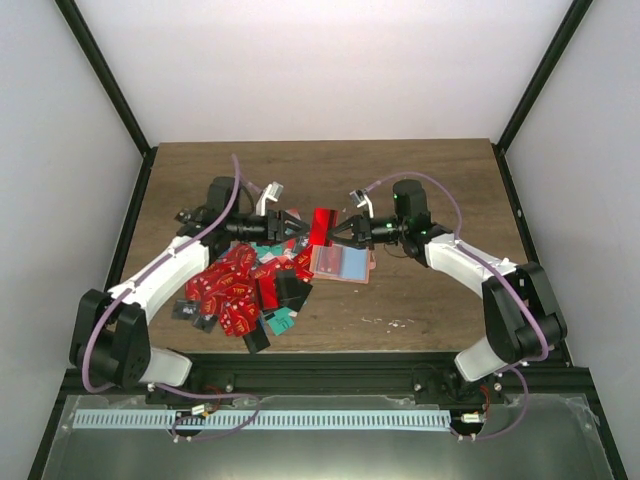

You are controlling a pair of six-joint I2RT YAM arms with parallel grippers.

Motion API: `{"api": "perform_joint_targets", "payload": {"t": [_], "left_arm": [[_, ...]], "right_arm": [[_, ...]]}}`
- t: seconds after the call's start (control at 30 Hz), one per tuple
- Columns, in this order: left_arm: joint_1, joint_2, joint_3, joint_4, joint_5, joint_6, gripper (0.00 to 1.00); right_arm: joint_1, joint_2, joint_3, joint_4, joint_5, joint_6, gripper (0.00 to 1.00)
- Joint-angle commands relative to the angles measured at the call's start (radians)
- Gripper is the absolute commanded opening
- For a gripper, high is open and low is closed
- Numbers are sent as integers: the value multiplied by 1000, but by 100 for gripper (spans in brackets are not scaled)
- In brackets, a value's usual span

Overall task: Put the credit cards into the card holder
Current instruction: Insert the credit card into the card holder.

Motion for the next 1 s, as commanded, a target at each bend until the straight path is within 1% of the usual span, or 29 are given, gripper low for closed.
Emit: {"api": "perform_joint_targets", "payload": {"t": [0.0,0.13,0.2,0.23,0.3,0.33,0.37,0.43,0.5,0.53,0.57,0.6,0.63,0.77,0.87,0.97], "left_arm": [[-29,25,33,45,20,0,46],[-50,46,54,52,12,-4,39],[-61,53,62,61,6,-10,33],[-65,58,68,64,4,-11,27],[-72,67,77,65,-5,-12,12],[-76,70,82,62,-15,-12,6],[-79,71,85,58,-23,-11,4],[-81,72,88,56,-37,-8,4],[-83,77,90,46,-52,-2,4],[-83,83,93,36,-57,6,4],[-83,94,96,26,-59,13,4],[-82,106,97,18,-56,19,4],[-84,121,98,9,-53,26,4],[-97,204,137,-78,-73,90,4],[-114,273,188,-153,-95,142,4],[-134,355,260,-234,-130,184,4]], "right_arm": [[-3,-11,28,55,-52,20,1],[-3,-17,19,70,-70,27,1],[-3,-22,13,72,-74,29,1],[-3,-24,10,74,-73,29,1],[-3,-28,5,74,-76,27,1],[-3,-28,5,67,-74,22,1],[-3,-29,6,59,-71,18,1],[-3,-31,7,37,-63,2,1],[-7,-30,16,-14,-41,-27,5],[-14,-28,20,-50,-17,-45,10],[-25,-28,22,-91,8,-63,22],[-43,-28,15,-133,38,-76,29],[-65,-28,-2,-162,56,-80,30],[-168,-36,-97,-173,74,-72,30],[-197,-24,-106,-270,128,-144,28],[-198,-5,-111,-338,186,-206,27]]}}
